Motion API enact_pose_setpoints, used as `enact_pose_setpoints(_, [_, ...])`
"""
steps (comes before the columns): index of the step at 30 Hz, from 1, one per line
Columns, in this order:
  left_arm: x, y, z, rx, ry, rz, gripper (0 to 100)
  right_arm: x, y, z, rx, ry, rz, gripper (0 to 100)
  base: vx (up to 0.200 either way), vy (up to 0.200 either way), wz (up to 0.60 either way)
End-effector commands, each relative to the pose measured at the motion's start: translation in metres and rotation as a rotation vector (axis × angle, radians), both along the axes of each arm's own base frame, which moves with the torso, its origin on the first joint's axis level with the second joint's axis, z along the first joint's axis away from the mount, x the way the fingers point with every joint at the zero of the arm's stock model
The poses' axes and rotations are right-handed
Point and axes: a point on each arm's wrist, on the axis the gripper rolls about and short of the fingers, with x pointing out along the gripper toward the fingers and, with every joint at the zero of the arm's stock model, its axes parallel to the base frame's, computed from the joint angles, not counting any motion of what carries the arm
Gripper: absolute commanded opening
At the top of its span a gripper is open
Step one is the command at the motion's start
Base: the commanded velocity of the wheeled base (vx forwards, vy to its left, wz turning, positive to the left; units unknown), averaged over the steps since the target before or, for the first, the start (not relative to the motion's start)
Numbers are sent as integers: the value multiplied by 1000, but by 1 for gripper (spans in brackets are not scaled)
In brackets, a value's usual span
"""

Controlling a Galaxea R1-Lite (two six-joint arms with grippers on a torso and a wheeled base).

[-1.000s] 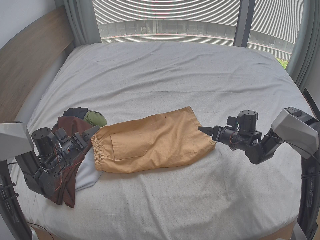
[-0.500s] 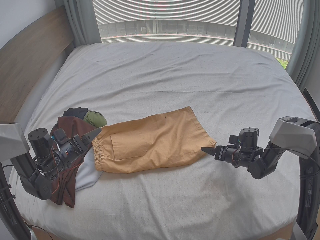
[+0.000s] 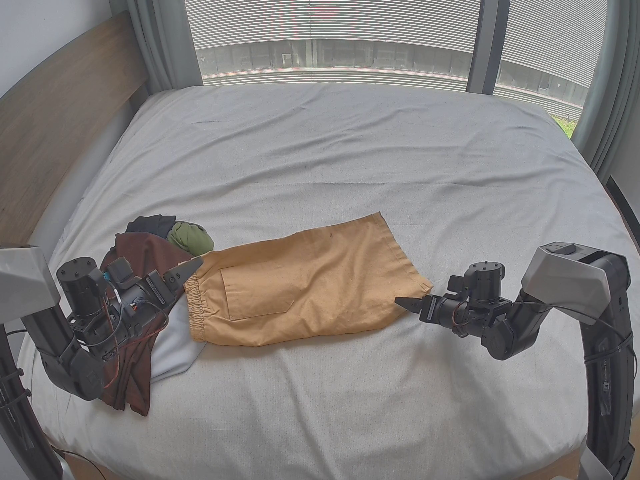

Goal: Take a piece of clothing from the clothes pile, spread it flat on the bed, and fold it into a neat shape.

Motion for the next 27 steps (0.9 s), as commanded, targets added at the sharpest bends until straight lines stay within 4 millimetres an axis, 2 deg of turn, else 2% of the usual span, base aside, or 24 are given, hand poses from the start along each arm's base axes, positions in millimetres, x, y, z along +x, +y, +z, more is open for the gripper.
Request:
enact_pose_setpoints(1, [1,0,-3,0,9,0,100,5,11,-9,9,5,16,100,0,0,0])
enact_pose_setpoints(9, [2,0,-5,1,15,0,100,20,41,-4,87,0,34,100,0,0,0])
enact_pose_setpoints(17, [2,0,-5,1,15,0,100,32,62,-15,105,-25,39,100,0,0,0])
enact_pose_setpoints(27, [3,0,-9,2,26,2,100,34,68,-18,99,-39,20,100,0,0,0])
